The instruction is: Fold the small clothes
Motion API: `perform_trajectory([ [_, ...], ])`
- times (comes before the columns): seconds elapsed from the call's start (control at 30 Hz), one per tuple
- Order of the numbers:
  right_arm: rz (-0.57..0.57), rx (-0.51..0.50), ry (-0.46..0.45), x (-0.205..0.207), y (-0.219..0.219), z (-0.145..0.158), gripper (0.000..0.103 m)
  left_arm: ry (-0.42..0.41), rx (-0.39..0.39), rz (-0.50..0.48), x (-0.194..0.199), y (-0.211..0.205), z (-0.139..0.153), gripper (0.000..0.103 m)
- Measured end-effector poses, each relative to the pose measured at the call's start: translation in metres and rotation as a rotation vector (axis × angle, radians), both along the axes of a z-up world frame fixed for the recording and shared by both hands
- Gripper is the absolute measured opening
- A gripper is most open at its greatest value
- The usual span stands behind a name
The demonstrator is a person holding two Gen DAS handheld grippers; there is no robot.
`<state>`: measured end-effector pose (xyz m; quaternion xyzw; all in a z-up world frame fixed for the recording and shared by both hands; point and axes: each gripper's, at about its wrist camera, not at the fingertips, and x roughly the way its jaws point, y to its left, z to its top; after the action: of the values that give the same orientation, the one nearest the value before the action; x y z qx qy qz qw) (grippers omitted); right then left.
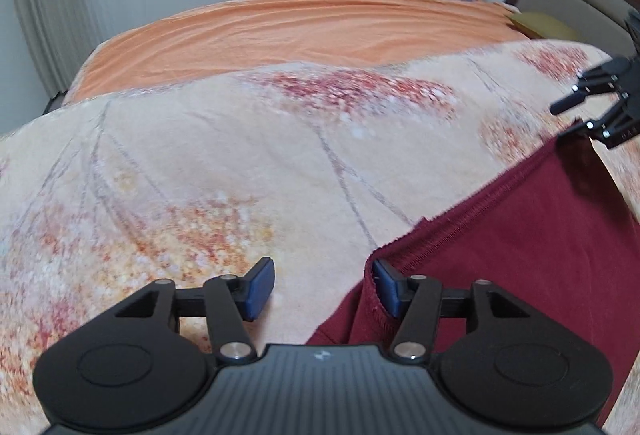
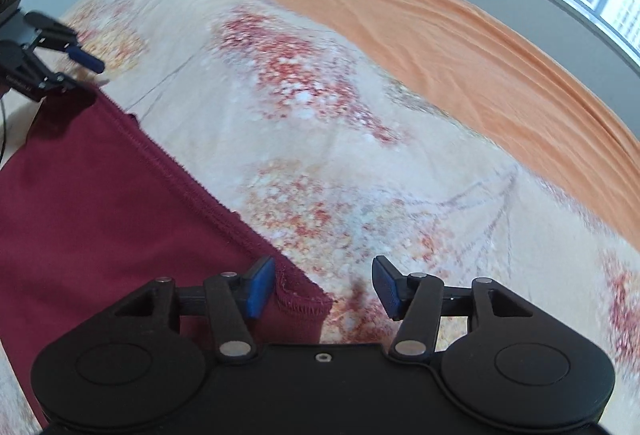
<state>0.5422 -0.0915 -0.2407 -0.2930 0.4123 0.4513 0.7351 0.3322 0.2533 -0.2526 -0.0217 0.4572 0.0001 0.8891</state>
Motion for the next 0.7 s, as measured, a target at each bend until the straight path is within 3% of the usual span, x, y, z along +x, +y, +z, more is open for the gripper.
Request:
perform_trajectory([
  [0.13, -0.117, 0.059, 0.031, 0.012, -0.015, 0.008, 0.060, -0.041, -0.163, 0.163, -0.003, 0.028, 0.007, 0.065],
  [0.23, -0.171, 0.116, 0.053, 0.015, -0.027, 0.018, 0.060, -0.046, -0.315, 0.216, -0.006, 0.048, 0.010, 0.066],
  [0.27, -0.181, 0.135, 0.063, 0.013, -0.031, 0.021, 0.060, -0.056, -0.323, 0.223, -0.008, 0.051, 0.012, 0.066],
  [0.43, -0.229, 0.271, 0.124, -0.016, -0.060, 0.039, 0.063, -0.100, -0.201, 0.179, -0.037, 0.035, 0.030, 0.070],
  [0.53, -0.254, 0.337, 0.193, -0.045, -0.087, 0.038, 0.064, -0.100, -0.216, 0.134, -0.076, 0.010, 0.025, 0.071],
  [0.7, -0.327, 0.333, 0.300, -0.101, -0.135, 0.013, 0.058, -0.036, -0.242, 0.110, -0.151, -0.037, 0.001, 0.071],
])
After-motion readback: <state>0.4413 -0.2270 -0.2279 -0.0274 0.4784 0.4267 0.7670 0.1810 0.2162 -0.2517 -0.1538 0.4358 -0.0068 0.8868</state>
